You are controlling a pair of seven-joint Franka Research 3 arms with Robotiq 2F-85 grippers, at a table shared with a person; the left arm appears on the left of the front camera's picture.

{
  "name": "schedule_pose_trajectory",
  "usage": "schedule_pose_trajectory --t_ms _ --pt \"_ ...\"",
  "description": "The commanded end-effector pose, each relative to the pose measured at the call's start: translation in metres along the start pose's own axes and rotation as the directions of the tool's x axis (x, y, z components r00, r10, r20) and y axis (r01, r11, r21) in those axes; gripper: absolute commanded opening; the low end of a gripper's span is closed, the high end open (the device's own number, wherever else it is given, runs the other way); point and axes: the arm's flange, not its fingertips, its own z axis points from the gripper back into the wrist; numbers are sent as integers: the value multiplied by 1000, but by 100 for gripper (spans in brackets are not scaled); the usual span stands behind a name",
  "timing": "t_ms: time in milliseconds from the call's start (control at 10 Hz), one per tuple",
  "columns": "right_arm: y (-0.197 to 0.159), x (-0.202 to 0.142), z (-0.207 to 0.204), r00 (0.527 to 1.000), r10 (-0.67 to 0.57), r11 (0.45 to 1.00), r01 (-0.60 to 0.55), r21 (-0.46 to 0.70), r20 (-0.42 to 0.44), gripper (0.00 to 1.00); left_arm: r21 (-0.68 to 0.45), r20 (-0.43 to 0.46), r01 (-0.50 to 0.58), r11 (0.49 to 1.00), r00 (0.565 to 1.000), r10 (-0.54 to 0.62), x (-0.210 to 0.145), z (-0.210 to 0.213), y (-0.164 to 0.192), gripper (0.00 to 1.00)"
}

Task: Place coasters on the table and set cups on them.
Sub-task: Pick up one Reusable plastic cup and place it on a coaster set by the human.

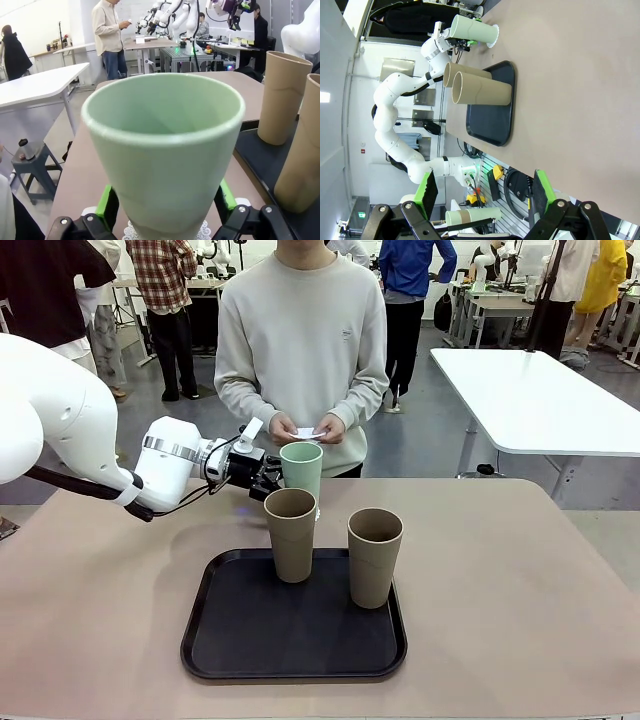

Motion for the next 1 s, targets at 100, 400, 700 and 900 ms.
schedule_pose_trajectory --t_ms 100,400,700,900 --pt "-1 2 0 1000 3 1000 -3 7 14 100 -7 -20 -26 1000 999 26 2 -3 8 100" --pt "-1 2 0 1000 3 1000 -3 7 14 100 -13 -18 -35 999 999 35 3 -2 8 100" --pt "-1 2 0 1000 3 1000 -3 7 14 100 -31 -41 -62 998 997 61 3 1 7 100" --pt "-1 2 0 1000 3 1000 -3 7 14 100 -37 -41 -67 997 997 66 3 3 8 100"
